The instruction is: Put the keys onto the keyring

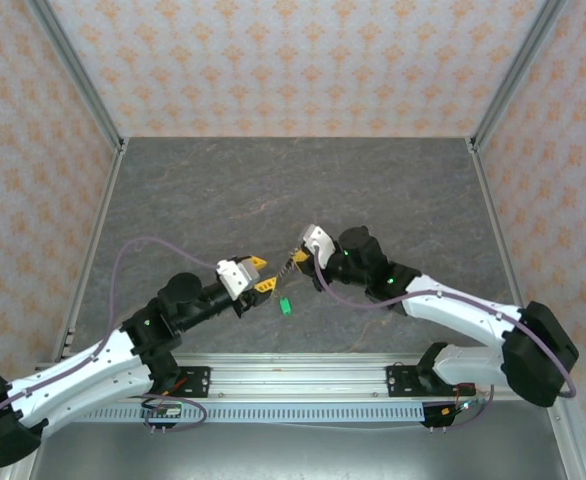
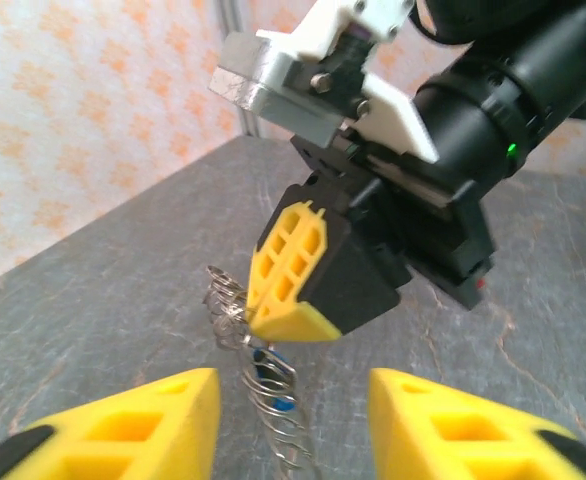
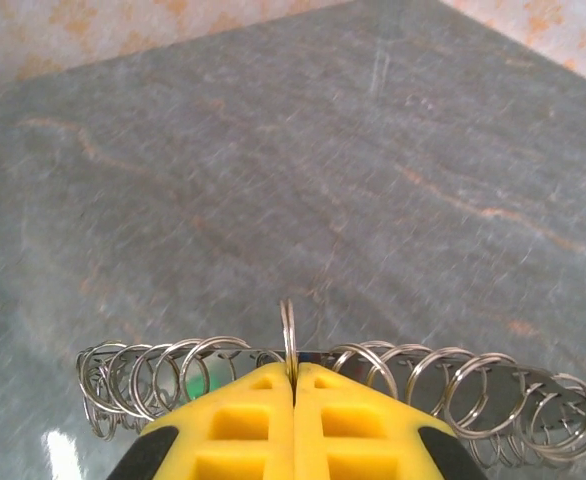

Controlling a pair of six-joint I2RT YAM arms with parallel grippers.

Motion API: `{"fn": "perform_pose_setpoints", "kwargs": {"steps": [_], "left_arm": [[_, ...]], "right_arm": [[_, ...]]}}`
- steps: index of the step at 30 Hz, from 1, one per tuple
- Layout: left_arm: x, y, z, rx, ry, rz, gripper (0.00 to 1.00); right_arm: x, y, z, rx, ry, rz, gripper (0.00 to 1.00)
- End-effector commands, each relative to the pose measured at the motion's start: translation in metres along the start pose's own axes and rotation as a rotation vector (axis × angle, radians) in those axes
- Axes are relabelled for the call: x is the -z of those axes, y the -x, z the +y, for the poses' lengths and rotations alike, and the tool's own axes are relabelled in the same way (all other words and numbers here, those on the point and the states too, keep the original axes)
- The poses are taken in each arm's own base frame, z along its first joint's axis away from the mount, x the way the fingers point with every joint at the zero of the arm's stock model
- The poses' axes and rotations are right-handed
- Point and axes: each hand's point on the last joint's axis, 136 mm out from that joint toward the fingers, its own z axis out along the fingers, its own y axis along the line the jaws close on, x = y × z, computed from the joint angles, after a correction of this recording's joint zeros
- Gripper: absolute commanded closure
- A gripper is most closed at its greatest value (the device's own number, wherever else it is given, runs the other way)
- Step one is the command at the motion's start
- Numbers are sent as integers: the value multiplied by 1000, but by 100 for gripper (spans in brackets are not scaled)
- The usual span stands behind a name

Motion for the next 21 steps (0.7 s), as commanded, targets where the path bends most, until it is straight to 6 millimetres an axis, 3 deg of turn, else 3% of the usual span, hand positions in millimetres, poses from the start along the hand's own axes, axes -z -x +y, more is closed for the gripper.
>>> {"fn": "perform_pose_setpoints", "kwargs": {"steps": [1,4,6,11,17,21], "left_arm": [[9,-7,14,55,89,9,49],[15,-9,17,69,108,13,46],[18,-9,18,83,117,13,44],[22,-13,18,106,117,17,37],[17,-23,20,130,136,46,35],[11,-28,25,140,164,71,32]], "right_arm": [[-8,45,-17,-14,-49,-127,100],[-19,46,-25,-42,-59,-131,100],[-26,35,-28,-60,-64,-111,100],[-33,-27,-30,-116,-92,10,100],[-15,-97,-20,-205,-112,127,100],[3,-115,-19,-265,-146,137,96]]}}
